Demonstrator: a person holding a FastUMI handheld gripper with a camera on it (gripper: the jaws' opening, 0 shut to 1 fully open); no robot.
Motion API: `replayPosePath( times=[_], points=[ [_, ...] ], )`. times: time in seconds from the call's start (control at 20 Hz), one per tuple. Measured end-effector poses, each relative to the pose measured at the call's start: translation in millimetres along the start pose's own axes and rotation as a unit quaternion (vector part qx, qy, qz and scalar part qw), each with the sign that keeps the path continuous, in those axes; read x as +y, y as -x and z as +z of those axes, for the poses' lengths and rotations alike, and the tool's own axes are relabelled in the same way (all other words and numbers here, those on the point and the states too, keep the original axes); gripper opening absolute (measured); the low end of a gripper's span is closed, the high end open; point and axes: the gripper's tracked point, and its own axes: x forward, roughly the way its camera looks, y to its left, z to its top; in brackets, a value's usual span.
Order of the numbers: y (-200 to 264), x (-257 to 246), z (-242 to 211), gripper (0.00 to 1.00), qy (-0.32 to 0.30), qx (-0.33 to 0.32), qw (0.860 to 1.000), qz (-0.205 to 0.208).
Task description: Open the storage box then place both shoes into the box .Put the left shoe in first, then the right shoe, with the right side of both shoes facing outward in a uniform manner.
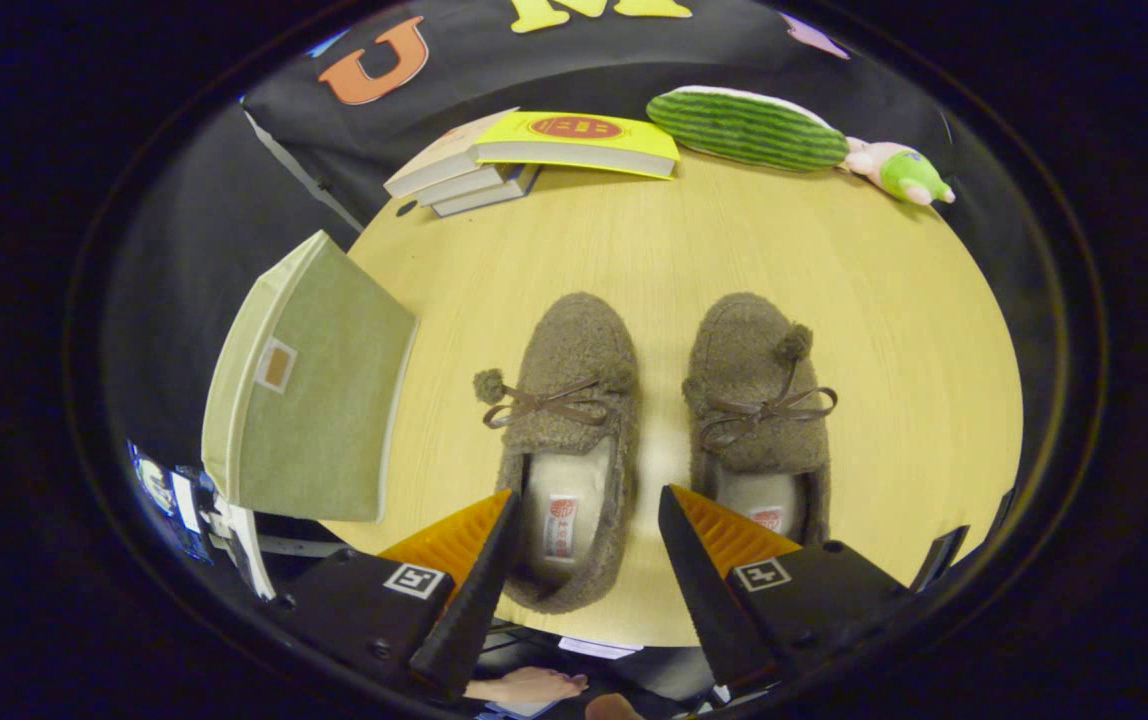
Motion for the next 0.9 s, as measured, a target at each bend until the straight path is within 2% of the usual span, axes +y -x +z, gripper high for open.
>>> replayPosePath(
  times=[0.2,0.3,0.45,0.5,0.75,0.9],
  points=[
    [-17,6,6,0.73,-0.031,0.018,0.999,0.035],
    [-22,1,8,0.56,-0.042,0.024,0.998,0.039],
    [-26,-6,10,0.42,-0.060,0.024,0.997,0.046],
    [-28,-8,9,0.32,-0.067,0.029,0.996,0.047],
    [-27,-12,9,0.08,-0.114,0.025,0.991,0.067],
    [-20,4,10,0.06,-0.157,0.021,0.981,0.107]
  ],
)
